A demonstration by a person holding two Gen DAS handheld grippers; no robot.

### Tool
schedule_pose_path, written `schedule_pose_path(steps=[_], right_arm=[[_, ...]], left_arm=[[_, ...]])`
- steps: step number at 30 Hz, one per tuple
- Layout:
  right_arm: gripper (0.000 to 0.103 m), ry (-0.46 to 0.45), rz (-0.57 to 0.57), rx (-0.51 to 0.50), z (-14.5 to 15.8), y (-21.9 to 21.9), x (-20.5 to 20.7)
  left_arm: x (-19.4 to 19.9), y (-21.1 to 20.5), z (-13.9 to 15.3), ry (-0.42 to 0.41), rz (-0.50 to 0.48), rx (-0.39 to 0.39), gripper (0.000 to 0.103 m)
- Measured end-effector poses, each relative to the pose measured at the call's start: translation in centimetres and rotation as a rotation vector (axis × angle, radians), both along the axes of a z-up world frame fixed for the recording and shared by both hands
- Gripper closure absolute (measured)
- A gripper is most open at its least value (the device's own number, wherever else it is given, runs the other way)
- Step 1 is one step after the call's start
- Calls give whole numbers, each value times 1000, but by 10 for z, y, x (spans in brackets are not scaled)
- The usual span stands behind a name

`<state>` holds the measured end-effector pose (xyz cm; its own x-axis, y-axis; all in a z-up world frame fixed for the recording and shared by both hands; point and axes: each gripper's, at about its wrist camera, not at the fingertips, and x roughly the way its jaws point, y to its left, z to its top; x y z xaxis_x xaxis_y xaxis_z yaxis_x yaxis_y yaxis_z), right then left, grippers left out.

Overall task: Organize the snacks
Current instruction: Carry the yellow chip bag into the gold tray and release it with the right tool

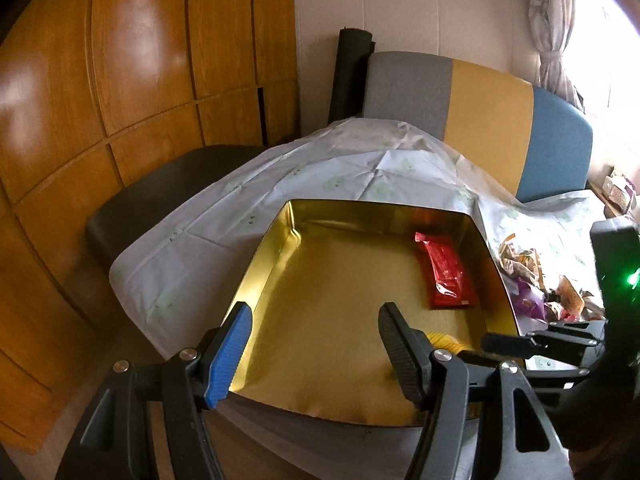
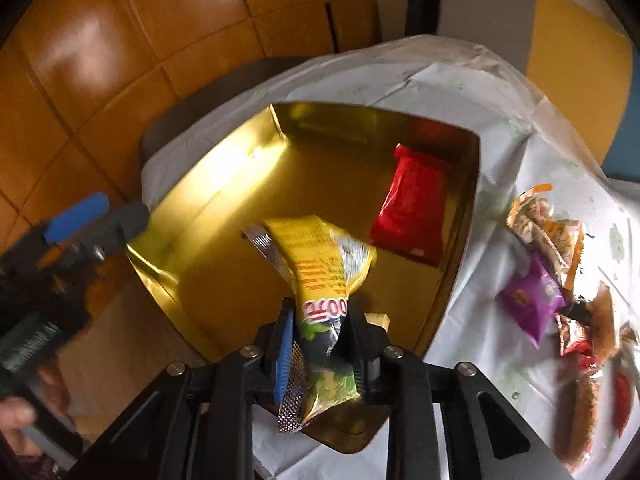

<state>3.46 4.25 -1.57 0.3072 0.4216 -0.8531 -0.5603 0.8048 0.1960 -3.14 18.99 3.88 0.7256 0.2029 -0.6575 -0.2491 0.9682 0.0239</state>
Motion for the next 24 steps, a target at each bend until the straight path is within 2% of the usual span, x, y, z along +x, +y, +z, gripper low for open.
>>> schedule_pose_path(steps=[4, 16, 20, 24], right_arm=[[71, -12, 3, -27, -6, 0, -1], [71, -65, -39, -17, 8, -16, -14], [57, -135, -74, -35, 22, -22, -20], [56, -210, -124, -64, 37, -29, -26]], left_arm=[[0, 0, 2, -4, -1, 0, 36], [-3, -5, 2, 2, -17, -6, 36], [-2, -7, 0, 9, -20, -9, 36], [-1, -9, 0, 16, -23, -9, 36]])
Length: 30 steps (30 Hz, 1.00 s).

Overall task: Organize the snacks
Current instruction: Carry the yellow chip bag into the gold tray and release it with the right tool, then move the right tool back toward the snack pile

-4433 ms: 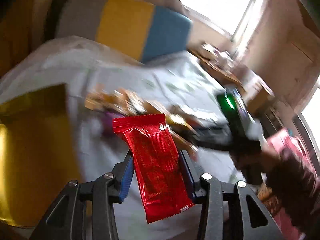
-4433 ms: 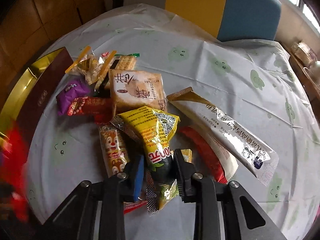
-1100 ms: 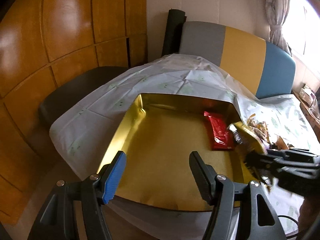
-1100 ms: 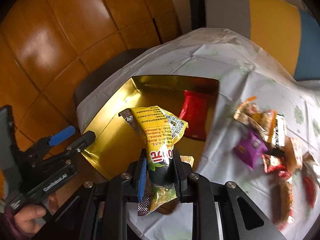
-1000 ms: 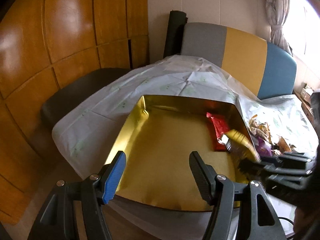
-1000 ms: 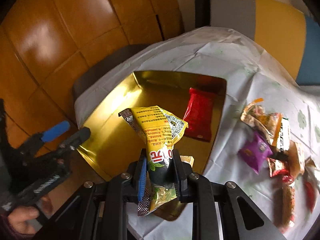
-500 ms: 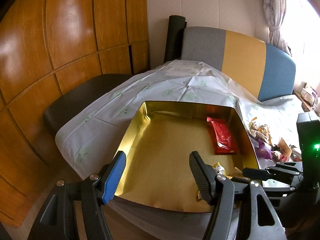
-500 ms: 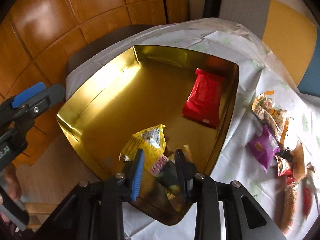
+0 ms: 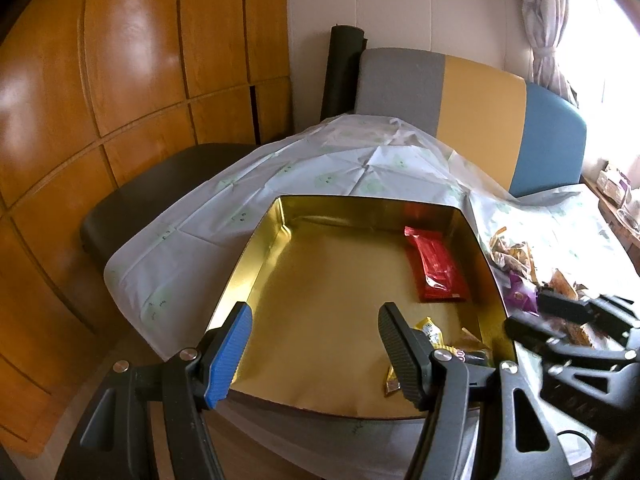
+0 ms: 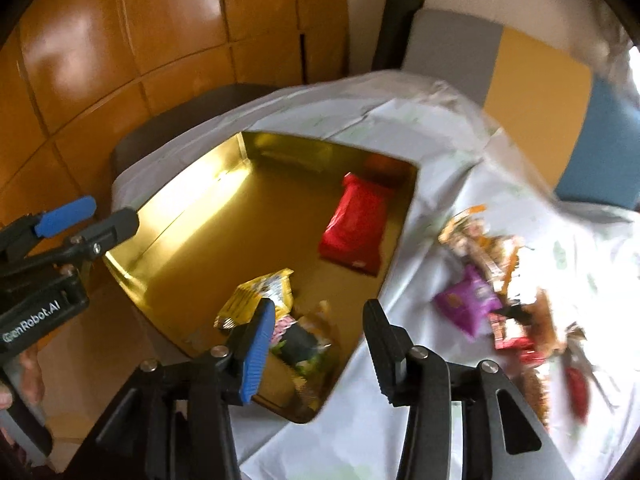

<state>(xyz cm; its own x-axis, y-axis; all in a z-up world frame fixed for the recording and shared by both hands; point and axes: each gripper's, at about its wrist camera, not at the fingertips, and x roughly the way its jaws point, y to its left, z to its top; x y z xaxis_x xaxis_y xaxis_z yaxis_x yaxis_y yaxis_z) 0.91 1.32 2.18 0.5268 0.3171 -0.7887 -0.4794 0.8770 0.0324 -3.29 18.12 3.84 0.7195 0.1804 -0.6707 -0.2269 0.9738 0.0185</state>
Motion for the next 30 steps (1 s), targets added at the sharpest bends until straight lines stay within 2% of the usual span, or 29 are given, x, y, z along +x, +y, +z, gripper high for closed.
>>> schedule_pose_path(steps=[5, 10, 24, 30], right_arm=[[48, -82, -43, -14, 18, -11, -8], [47, -129, -57, -29, 30, -19, -18], [45, -157, -103, 3, 39, -49, -24], [42, -141, -107, -22, 32, -70, -20]], left_arm=[[1, -7, -1, 11, -11, 8, 36], [2, -17, 0, 18, -26, 19, 36], [5, -45, 2, 37, -81, 59, 36], [12, -63, 5, 44, -169, 53, 36]])
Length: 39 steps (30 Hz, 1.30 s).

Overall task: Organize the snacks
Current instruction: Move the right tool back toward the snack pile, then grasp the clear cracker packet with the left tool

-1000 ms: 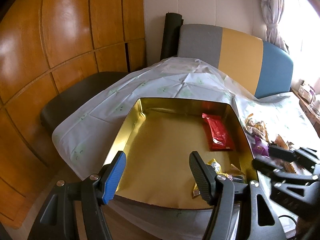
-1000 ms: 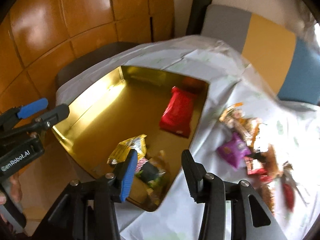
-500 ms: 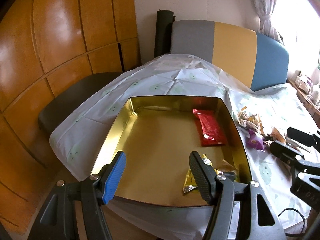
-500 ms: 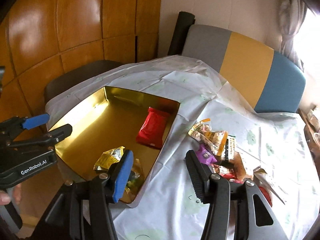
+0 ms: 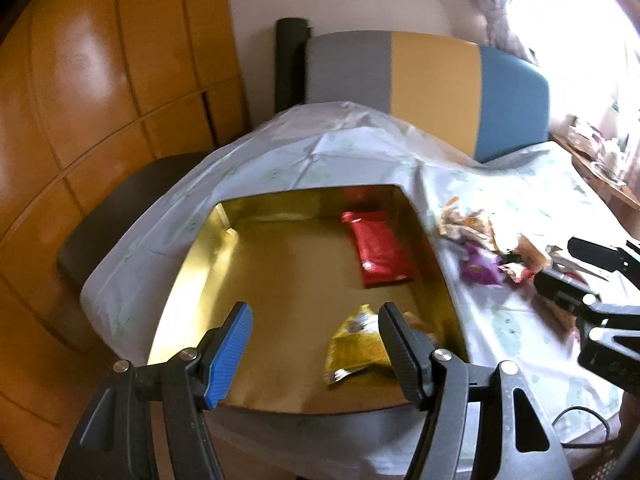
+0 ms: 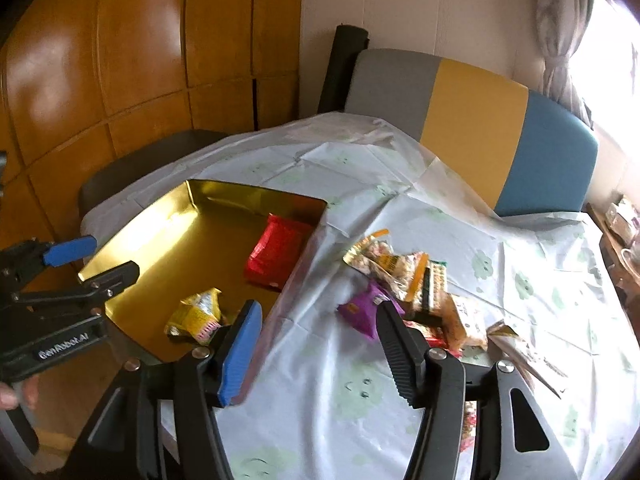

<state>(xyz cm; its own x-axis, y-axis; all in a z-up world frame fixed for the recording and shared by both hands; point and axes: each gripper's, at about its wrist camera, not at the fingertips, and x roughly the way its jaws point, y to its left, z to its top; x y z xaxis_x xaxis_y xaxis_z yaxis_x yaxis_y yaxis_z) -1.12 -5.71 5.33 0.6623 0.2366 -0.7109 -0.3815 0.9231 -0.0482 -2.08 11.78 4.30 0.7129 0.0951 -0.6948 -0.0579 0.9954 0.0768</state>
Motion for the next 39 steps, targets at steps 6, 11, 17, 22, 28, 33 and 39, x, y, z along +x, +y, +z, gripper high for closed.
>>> schedule_pose_path(steps=[6, 11, 17, 22, 28, 33, 39], right_arm=[[32, 45, -49, -118, -16, -61, 17], [29, 156, -169, -174, -45, -132, 36], [29, 239, -328, -42, -61, -188, 46], [28, 218, -303, -41, -53, -182, 40], [26, 214, -295, -50, -52, -180, 44], [24, 213, -308, -44, -51, -182, 45], [22, 211, -307, -38, -49, -183, 46]], left_arm=[[19, -30, 8, 14, -139, 16, 47], [46, -66, 10, 56, -292, 2, 63], [96, -114, 2, 155, -419, 5, 66], [136, -148, -14, 233, -451, 110, 65], [169, -182, -40, 308, -535, 190, 39], [207, -192, -58, 375, -512, 168, 19], [239, -197, -89, 450, -483, 143, 22]])
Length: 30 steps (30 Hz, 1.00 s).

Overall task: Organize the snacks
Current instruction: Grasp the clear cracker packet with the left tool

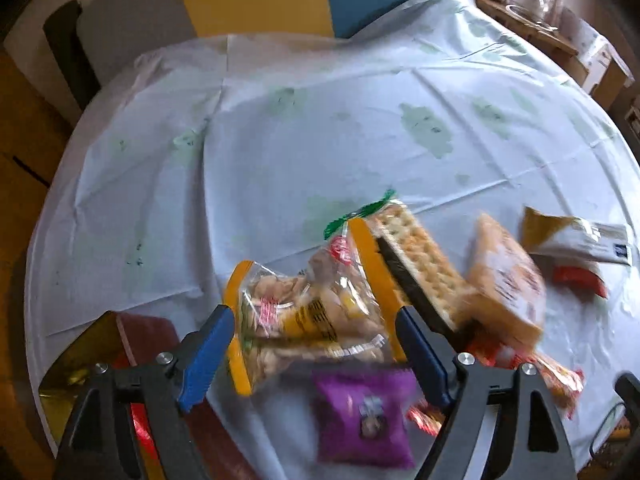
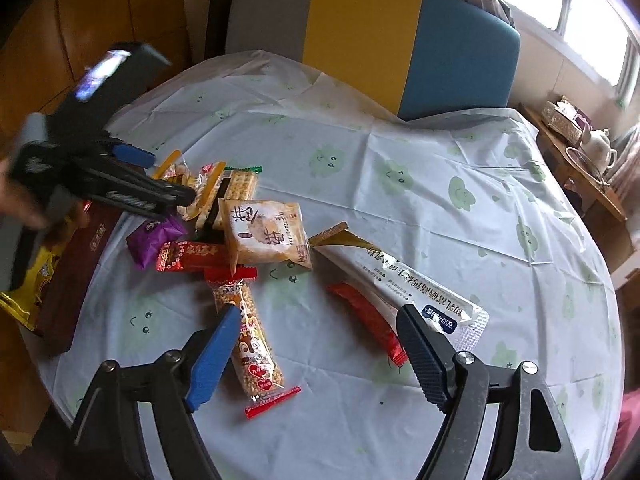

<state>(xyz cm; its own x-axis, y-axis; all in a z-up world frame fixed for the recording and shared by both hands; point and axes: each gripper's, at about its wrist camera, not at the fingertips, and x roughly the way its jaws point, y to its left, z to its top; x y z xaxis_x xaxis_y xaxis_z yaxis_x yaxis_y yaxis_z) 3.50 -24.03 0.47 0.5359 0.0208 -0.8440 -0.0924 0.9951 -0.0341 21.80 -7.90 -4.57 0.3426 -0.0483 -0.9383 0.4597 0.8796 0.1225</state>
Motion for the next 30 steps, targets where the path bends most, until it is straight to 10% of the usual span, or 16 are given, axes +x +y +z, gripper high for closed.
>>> schedule_pose_path(steps=[8, 30], right_arm=[[22, -5, -3, -2, 1, 0, 0], [22, -21, 15, 62, 1, 1, -2]], left_arm=[[-16, 3, 9, -70, -45, -89, 71], [-131, 50, 99, -233, -40, -392, 77]])
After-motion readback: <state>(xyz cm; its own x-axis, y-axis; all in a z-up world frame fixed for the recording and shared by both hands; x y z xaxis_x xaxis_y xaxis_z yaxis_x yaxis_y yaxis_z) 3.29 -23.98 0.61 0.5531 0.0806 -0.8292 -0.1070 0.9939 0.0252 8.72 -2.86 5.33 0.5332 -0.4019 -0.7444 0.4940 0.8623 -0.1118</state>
